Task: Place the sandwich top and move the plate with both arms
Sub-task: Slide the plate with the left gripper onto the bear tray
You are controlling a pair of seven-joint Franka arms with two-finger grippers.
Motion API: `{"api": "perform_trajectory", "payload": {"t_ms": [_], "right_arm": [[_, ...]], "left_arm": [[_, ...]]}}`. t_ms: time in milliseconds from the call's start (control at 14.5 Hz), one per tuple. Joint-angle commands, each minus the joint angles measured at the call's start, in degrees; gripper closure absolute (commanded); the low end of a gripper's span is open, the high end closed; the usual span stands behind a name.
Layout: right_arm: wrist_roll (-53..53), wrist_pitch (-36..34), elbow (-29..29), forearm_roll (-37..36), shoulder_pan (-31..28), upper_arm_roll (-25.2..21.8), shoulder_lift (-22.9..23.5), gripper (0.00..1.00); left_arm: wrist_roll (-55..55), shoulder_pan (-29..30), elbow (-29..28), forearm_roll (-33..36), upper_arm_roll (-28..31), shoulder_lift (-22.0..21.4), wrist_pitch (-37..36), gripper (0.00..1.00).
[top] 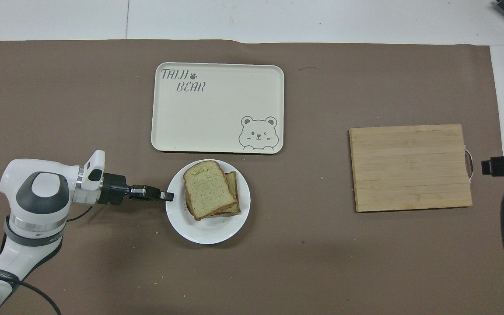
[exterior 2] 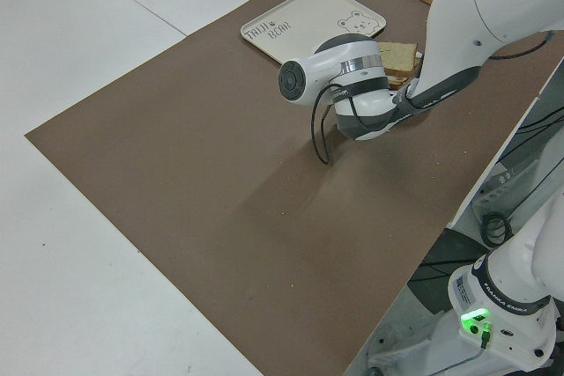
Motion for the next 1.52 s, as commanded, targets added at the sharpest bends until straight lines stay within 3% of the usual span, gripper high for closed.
{"api": "perform_trajectory", "payload": {"t_ms": [0,689,1171,1447], "right_arm": [[-1.4,-0.6,-0.4,-0.1,-0.7,0.3,-0.8,0.0],[-1.4,-0.6,-0.4,-0.1,-0.7,0.3,-0.8,0.0],[-1.4,-0.6,-0.4,-0.1,-0.7,0.3,-0.8,0.0],[-1.4,-0.6,-0.4,-0.1,-0.7,0.3,-0.8,0.0]], "left_arm": [[2.9,1.9,-0.7,-1.0,0.0,-1.2,-2.8,1.0],[2.8,2.8,2.6,-7.4,0.0,-0.3,-3.3,1.0],[-4.2,2.7,13.0,-9.4,-0.4,5.0,-0.5,1.0],[-9.6,2.8,18.3,-9.2,-2.9,8.4,4.9,1.0]]}}
